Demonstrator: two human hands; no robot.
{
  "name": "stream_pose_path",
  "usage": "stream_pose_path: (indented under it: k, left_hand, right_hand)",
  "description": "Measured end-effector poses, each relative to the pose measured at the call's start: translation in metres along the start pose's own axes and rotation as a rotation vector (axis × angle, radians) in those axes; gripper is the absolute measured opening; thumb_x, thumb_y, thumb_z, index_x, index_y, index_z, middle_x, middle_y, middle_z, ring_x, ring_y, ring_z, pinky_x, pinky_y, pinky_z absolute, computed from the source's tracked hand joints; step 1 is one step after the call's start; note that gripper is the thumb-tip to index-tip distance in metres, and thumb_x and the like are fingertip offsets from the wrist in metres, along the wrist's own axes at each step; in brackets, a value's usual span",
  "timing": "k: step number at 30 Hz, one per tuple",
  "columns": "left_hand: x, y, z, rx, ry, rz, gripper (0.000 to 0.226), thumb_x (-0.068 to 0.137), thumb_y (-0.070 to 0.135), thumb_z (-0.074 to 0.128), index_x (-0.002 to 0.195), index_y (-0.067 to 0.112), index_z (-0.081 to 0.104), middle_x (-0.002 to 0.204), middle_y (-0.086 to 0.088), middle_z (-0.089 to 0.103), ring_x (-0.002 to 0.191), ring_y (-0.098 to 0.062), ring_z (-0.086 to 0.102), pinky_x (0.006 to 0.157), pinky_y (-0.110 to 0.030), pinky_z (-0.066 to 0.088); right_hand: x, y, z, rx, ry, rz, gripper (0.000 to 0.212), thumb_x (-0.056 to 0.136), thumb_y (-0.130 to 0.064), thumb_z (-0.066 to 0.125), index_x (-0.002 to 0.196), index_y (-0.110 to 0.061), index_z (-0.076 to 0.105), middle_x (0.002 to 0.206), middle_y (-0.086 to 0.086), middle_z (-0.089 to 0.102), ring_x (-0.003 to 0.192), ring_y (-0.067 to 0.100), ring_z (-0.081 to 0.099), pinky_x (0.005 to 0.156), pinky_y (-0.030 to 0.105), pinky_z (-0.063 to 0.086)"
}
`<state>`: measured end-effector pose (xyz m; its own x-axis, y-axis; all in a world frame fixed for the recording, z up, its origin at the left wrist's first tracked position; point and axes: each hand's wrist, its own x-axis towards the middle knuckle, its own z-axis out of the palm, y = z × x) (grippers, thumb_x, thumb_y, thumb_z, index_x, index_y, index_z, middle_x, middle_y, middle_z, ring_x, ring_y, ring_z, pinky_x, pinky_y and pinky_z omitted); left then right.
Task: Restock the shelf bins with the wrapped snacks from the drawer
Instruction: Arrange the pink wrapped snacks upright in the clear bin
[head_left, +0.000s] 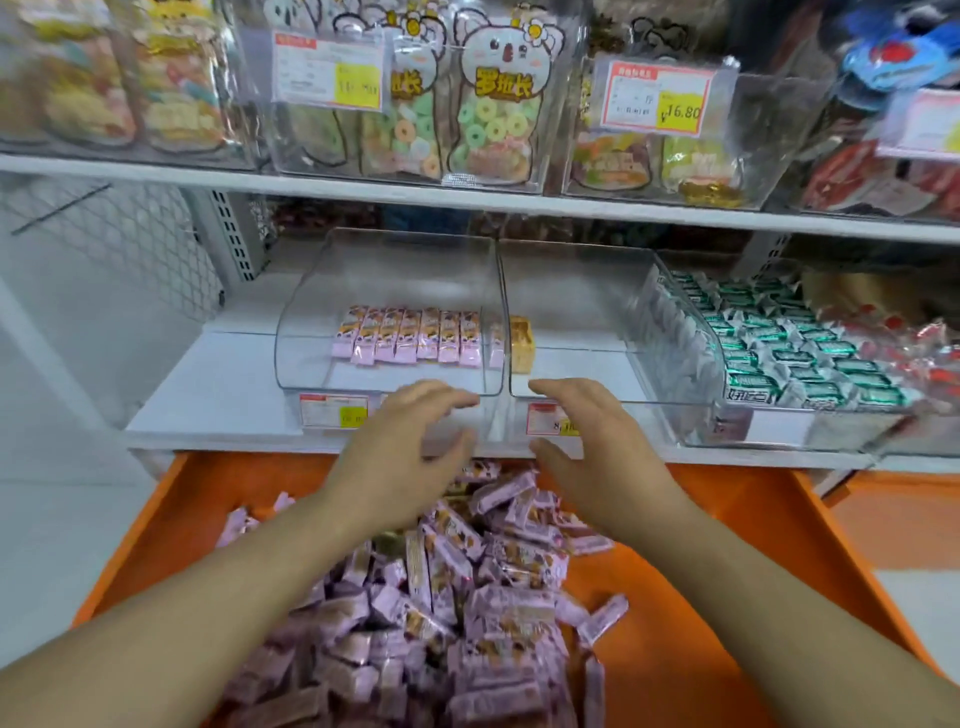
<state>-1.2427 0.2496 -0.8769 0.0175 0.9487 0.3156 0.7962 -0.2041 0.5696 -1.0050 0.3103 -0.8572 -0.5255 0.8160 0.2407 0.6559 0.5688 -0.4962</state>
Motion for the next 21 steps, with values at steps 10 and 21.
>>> stream_pose_path:
  k: [10,21]
  left_hand:
    - [-0.043,-0.063,0.101,0.184,-0.415,-0.102,0.061,0.099,0.045,0.057,0.156,0.027,0.044,0.159,0.007,0.041,0.145,-0.015,0.038,0.113,-0.021,0.026]
    - [-0.031,-0.122,0.149,0.443,-0.474,-0.127,0.058,0.094,0.016,0.067,0.149,0.025,0.052,0.152,0.003,0.048,0.14,-0.029,0.037,0.119,-0.041,0.03]
  right_hand:
    - [-0.035,0.072,0.094,-0.128,-0.371,0.285,0.062,0.094,-0.032,0.066,0.153,-0.028,0.045,0.146,0.002,0.049,0.131,0.028,0.052,0.103,0.043,0.051]
    - [-0.017,0.107,0.175,-0.061,-0.304,0.34,0.062,0.087,-0.021,0.073,0.144,-0.033,0.053,0.143,-0.002,0.052,0.125,0.027,0.055,0.095,0.042,0.056]
